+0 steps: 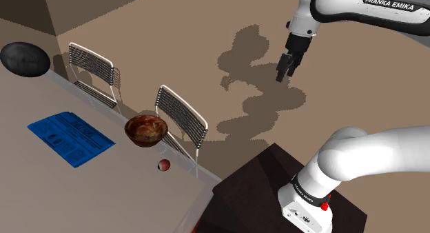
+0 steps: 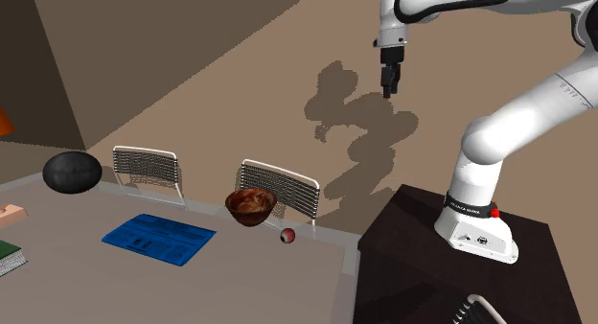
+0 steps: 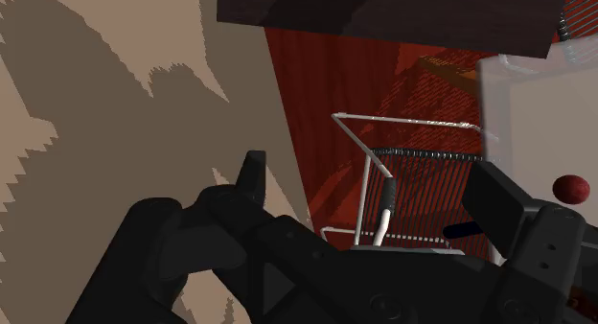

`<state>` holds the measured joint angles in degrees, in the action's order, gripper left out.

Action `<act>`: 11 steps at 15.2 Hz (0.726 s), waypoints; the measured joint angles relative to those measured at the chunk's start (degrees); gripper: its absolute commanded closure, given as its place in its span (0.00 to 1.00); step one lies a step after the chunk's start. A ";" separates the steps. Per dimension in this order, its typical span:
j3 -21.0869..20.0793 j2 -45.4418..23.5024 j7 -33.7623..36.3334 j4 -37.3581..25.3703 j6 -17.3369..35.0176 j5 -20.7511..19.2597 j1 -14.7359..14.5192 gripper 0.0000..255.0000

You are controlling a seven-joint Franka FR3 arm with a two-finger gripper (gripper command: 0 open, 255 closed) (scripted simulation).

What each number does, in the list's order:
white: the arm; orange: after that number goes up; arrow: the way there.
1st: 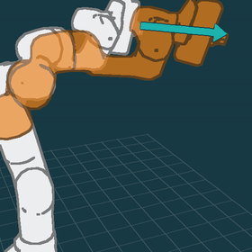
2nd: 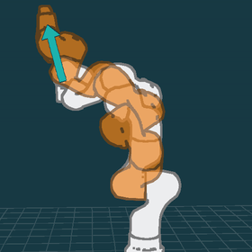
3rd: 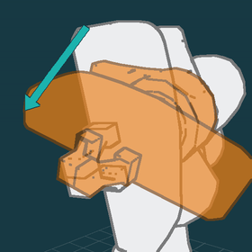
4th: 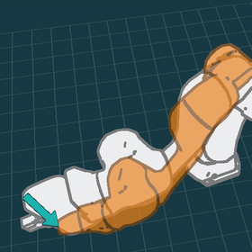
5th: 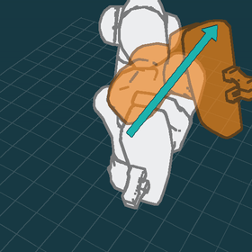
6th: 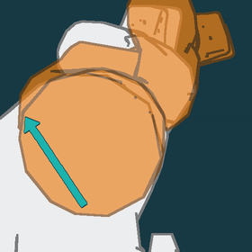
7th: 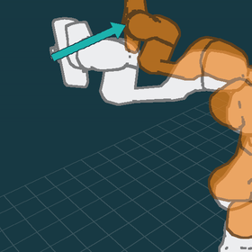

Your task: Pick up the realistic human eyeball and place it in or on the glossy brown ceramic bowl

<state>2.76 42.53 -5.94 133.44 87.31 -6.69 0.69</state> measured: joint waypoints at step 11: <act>-6.36 -5.86 7.89 8.11 13.19 5.62 -3.70 0.00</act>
<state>-3.60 36.67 1.95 141.55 100.51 -1.06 -3.01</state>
